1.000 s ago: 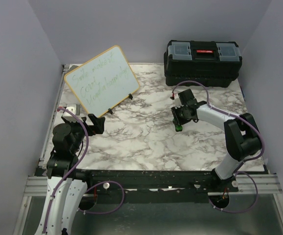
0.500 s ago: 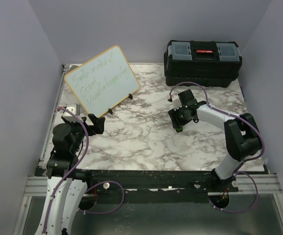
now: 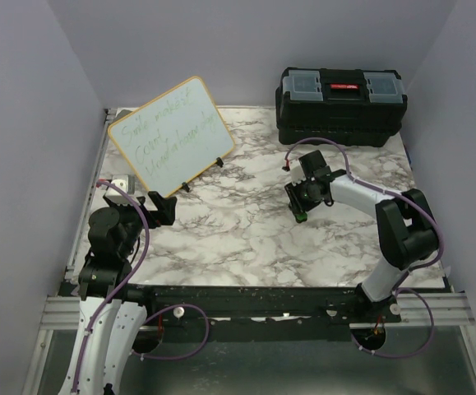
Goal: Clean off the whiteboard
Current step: Pick up the whiteboard eraser from the center of the board.
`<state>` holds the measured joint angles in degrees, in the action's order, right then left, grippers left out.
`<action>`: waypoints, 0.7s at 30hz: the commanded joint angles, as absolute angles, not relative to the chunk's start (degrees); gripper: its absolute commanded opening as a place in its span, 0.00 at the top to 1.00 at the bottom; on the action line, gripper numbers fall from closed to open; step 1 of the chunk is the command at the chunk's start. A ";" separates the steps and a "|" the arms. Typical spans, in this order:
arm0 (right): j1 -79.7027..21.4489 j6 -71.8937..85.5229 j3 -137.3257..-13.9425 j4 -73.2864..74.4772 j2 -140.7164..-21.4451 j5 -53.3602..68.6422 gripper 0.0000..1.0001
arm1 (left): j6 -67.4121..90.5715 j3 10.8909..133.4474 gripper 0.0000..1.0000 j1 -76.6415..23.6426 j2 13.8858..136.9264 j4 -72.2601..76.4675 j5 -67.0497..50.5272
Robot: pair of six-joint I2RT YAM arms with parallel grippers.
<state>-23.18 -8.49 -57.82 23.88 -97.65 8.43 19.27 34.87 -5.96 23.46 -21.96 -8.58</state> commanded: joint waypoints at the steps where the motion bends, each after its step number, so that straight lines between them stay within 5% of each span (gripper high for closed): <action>1: -23.39 -8.00 -59.06 23.31 -99.59 7.20 0.62 | 18.54 34.69 0.01 -5.54 23.20 -20.76 -9.32; 6: -23.40 -7.97 -58.62 22.42 -99.78 6.83 0.65 | 18.55 34.63 0.01 -5.56 23.06 -20.74 -9.32; 11: -23.38 -8.33 -59.14 22.23 -98.86 7.85 0.99 | 19.39 34.82 0.01 -5.58 22.91 -21.23 -8.09; 21: -23.29 -10.67 -58.14 21.18 -85.07 32.61 0.99 | 28.90 38.17 0.01 2.57 26.81 -15.56 -13.42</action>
<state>-23.18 -9.15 -58.35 22.85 -91.05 18.46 22.83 34.96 -2.20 23.77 -21.04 -8.88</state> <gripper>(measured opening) 0.044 0.987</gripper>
